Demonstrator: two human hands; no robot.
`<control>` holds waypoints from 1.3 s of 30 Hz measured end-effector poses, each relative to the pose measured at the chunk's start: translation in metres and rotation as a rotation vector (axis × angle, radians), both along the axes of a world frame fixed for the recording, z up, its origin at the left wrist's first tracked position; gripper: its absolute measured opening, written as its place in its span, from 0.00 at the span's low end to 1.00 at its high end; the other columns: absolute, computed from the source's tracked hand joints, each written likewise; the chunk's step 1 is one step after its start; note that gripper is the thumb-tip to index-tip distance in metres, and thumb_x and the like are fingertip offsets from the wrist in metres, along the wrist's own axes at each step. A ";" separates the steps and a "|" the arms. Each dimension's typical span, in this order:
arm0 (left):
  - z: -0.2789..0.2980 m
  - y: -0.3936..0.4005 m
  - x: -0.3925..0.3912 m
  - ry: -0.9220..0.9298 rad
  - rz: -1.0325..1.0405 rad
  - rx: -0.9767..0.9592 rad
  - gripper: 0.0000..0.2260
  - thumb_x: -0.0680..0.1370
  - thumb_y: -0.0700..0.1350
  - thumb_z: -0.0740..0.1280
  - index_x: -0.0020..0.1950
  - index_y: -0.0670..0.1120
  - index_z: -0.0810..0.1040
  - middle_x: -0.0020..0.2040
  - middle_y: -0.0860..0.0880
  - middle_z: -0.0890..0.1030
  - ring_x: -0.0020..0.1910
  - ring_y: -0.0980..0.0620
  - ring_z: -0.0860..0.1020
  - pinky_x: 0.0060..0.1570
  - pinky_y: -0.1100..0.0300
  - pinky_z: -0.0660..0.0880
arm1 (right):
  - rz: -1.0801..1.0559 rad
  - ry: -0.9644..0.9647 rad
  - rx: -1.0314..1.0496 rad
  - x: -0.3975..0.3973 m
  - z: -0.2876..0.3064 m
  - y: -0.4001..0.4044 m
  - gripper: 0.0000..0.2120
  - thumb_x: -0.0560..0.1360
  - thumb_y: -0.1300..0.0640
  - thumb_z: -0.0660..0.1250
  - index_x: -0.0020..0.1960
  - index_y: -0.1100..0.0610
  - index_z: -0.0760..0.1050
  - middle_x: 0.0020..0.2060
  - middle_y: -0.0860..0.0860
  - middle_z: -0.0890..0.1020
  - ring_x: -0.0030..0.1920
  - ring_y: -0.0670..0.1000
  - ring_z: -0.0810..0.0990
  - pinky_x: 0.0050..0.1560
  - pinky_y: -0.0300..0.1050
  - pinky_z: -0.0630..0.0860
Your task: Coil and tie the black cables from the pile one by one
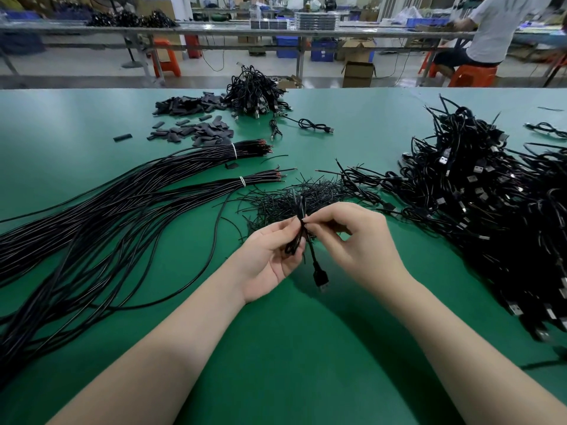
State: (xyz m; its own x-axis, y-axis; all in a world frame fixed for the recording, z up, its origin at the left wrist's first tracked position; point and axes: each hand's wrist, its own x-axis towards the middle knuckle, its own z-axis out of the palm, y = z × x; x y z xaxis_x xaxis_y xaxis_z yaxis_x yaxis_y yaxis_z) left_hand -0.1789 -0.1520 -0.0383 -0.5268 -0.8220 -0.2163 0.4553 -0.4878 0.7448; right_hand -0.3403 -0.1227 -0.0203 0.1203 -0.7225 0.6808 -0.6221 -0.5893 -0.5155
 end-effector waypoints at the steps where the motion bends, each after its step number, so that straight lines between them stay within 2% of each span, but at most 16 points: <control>1: -0.001 0.000 -0.001 0.007 0.014 -0.017 0.09 0.70 0.43 0.71 0.48 0.42 0.78 0.34 0.49 0.79 0.32 0.58 0.79 0.33 0.66 0.79 | -0.015 0.004 -0.008 0.001 -0.001 0.000 0.04 0.72 0.66 0.72 0.45 0.59 0.82 0.39 0.46 0.82 0.41 0.41 0.77 0.45 0.32 0.73; 5: -0.005 0.001 -0.005 -0.033 0.030 -0.192 0.07 0.73 0.43 0.68 0.47 0.44 0.84 0.42 0.48 0.83 0.42 0.54 0.81 0.48 0.60 0.80 | -0.044 0.133 -0.048 0.003 -0.005 0.002 0.02 0.73 0.67 0.71 0.45 0.62 0.80 0.40 0.53 0.82 0.42 0.50 0.78 0.47 0.36 0.73; 7: -0.005 0.003 -0.005 -0.076 0.011 -0.246 0.08 0.74 0.46 0.67 0.45 0.47 0.85 0.42 0.49 0.83 0.43 0.55 0.81 0.46 0.62 0.79 | -0.029 0.183 -0.060 0.000 -0.004 0.001 0.02 0.74 0.66 0.69 0.46 0.64 0.80 0.40 0.54 0.81 0.42 0.54 0.78 0.46 0.40 0.74; 10: -0.007 0.003 -0.004 -0.084 -0.022 -0.253 0.08 0.75 0.46 0.67 0.48 0.45 0.84 0.43 0.48 0.82 0.42 0.55 0.80 0.43 0.63 0.78 | -0.027 0.193 -0.089 -0.005 -0.003 -0.001 0.03 0.74 0.66 0.68 0.46 0.63 0.81 0.41 0.55 0.81 0.42 0.54 0.79 0.46 0.40 0.74; 14: -0.006 0.004 -0.002 -0.090 -0.060 -0.238 0.07 0.73 0.43 0.69 0.47 0.44 0.85 0.41 0.47 0.82 0.38 0.55 0.80 0.40 0.64 0.78 | 0.014 0.139 -0.056 -0.006 -0.001 -0.003 0.03 0.74 0.67 0.69 0.46 0.62 0.82 0.41 0.53 0.81 0.42 0.50 0.78 0.46 0.37 0.74; 19: -0.002 0.004 -0.002 -0.096 -0.083 -0.209 0.05 0.71 0.39 0.69 0.45 0.44 0.84 0.39 0.47 0.83 0.39 0.54 0.82 0.37 0.63 0.79 | 0.074 0.075 0.028 -0.007 0.000 -0.004 0.03 0.73 0.66 0.70 0.44 0.60 0.82 0.39 0.51 0.80 0.41 0.45 0.76 0.45 0.35 0.73; 25: -0.001 0.004 0.000 -0.061 -0.091 -0.206 0.05 0.74 0.38 0.69 0.46 0.44 0.83 0.39 0.46 0.82 0.38 0.54 0.82 0.38 0.61 0.80 | 0.075 0.193 -0.025 -0.004 0.001 -0.003 0.04 0.76 0.66 0.67 0.47 0.62 0.81 0.42 0.54 0.78 0.43 0.52 0.77 0.44 0.40 0.73; 28: -0.003 0.003 -0.003 -0.053 0.020 -0.208 0.07 0.71 0.38 0.71 0.47 0.47 0.85 0.41 0.48 0.82 0.40 0.55 0.80 0.40 0.59 0.81 | 0.079 0.021 0.085 -0.002 0.003 -0.002 0.06 0.76 0.66 0.68 0.47 0.57 0.81 0.42 0.48 0.81 0.45 0.46 0.78 0.46 0.34 0.72; 30: -0.003 0.003 -0.005 -0.058 0.134 -0.237 0.11 0.69 0.39 0.71 0.49 0.46 0.84 0.42 0.50 0.84 0.40 0.56 0.81 0.37 0.60 0.80 | 0.000 -0.236 0.266 0.002 0.005 0.001 0.02 0.76 0.57 0.70 0.45 0.52 0.81 0.39 0.44 0.83 0.41 0.45 0.80 0.43 0.37 0.75; 32: -0.005 0.004 -0.007 -0.090 0.219 -0.283 0.12 0.68 0.40 0.72 0.51 0.46 0.83 0.44 0.50 0.85 0.40 0.56 0.82 0.37 0.61 0.79 | -0.093 -0.439 0.497 0.006 0.007 0.002 0.11 0.72 0.44 0.71 0.38 0.51 0.80 0.33 0.47 0.83 0.34 0.45 0.80 0.36 0.42 0.75; 33: -0.007 0.004 -0.008 -0.113 0.242 -0.309 0.11 0.69 0.39 0.72 0.51 0.46 0.83 0.44 0.50 0.85 0.41 0.55 0.83 0.36 0.62 0.79 | -0.097 -0.491 0.609 0.006 0.007 0.003 0.15 0.69 0.40 0.71 0.35 0.52 0.79 0.30 0.48 0.82 0.31 0.44 0.79 0.33 0.40 0.74; 36: -0.009 0.007 -0.010 -0.163 0.271 -0.341 0.10 0.71 0.38 0.73 0.51 0.47 0.83 0.44 0.48 0.86 0.43 0.54 0.84 0.37 0.64 0.78 | -0.006 -0.635 0.839 0.006 0.009 0.004 0.14 0.67 0.43 0.74 0.32 0.53 0.82 0.31 0.47 0.82 0.30 0.43 0.78 0.28 0.34 0.71; 39: -0.009 0.006 -0.010 -0.150 0.279 -0.322 0.11 0.65 0.42 0.75 0.47 0.49 0.85 0.45 0.48 0.86 0.43 0.54 0.84 0.37 0.64 0.78 | 0.074 -0.763 0.923 0.005 0.011 0.005 0.09 0.67 0.49 0.75 0.33 0.53 0.84 0.34 0.49 0.83 0.32 0.44 0.77 0.29 0.34 0.72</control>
State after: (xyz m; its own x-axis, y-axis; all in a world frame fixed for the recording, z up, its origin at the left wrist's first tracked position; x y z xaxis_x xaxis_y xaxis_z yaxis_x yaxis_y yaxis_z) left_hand -0.1893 -0.1457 -0.0469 -0.2573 -0.9662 0.0167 0.4121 -0.0941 0.9063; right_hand -0.3352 -0.1181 -0.0089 -0.0268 -0.9839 -0.1768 0.0477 0.1754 -0.9833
